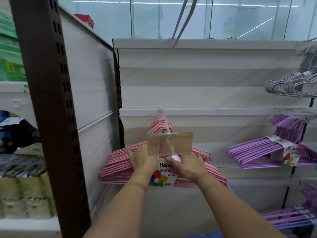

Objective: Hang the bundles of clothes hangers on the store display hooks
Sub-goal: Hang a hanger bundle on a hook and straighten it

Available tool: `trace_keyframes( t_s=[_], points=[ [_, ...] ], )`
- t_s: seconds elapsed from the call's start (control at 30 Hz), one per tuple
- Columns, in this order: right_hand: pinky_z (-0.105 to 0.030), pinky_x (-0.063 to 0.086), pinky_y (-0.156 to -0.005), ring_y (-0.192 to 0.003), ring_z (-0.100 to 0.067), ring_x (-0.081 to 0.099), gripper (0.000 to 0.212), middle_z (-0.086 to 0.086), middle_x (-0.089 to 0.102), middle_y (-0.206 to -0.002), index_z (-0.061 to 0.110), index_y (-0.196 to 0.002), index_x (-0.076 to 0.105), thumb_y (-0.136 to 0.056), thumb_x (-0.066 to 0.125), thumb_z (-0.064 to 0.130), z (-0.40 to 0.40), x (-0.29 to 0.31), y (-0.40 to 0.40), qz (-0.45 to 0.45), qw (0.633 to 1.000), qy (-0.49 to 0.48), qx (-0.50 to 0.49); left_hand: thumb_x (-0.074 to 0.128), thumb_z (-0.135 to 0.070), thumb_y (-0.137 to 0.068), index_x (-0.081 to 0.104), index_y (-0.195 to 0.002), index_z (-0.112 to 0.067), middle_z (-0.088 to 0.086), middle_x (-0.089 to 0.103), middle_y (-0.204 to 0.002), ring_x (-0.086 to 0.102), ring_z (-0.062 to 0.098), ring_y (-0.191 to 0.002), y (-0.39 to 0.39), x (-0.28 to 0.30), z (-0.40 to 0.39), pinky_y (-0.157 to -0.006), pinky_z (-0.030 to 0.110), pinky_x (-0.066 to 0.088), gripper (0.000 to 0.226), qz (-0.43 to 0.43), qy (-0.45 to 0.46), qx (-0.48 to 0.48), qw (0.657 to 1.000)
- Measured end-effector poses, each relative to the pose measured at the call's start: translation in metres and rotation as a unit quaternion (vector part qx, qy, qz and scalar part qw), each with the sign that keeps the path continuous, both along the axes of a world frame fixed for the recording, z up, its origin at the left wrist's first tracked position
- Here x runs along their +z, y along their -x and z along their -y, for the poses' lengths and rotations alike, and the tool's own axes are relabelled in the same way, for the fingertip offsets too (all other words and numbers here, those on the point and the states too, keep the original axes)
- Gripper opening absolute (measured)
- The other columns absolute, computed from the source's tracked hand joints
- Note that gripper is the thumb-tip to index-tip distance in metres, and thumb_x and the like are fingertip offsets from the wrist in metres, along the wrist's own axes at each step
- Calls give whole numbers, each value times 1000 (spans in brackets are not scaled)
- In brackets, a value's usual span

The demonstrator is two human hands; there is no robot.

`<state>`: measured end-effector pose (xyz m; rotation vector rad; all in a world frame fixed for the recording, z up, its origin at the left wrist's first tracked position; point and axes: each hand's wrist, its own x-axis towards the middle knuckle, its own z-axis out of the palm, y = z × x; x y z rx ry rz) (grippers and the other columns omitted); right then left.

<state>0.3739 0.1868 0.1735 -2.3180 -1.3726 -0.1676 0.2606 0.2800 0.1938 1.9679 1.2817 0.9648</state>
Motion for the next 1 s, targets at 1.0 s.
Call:
trace_keyframes(
  t_s=[1.0],
  points=[
    [-35,38,-90,-114,-23,49,49,-4,58,-120,18,-121,56,-97,34,53,368,62,-195,122,964,-121,-200,41,-26,-99,59,-123,-12,7,59,-124,50,25,-114,-210,36,287,-94,36,39,33,64,-286,-115,949]
  ],
)
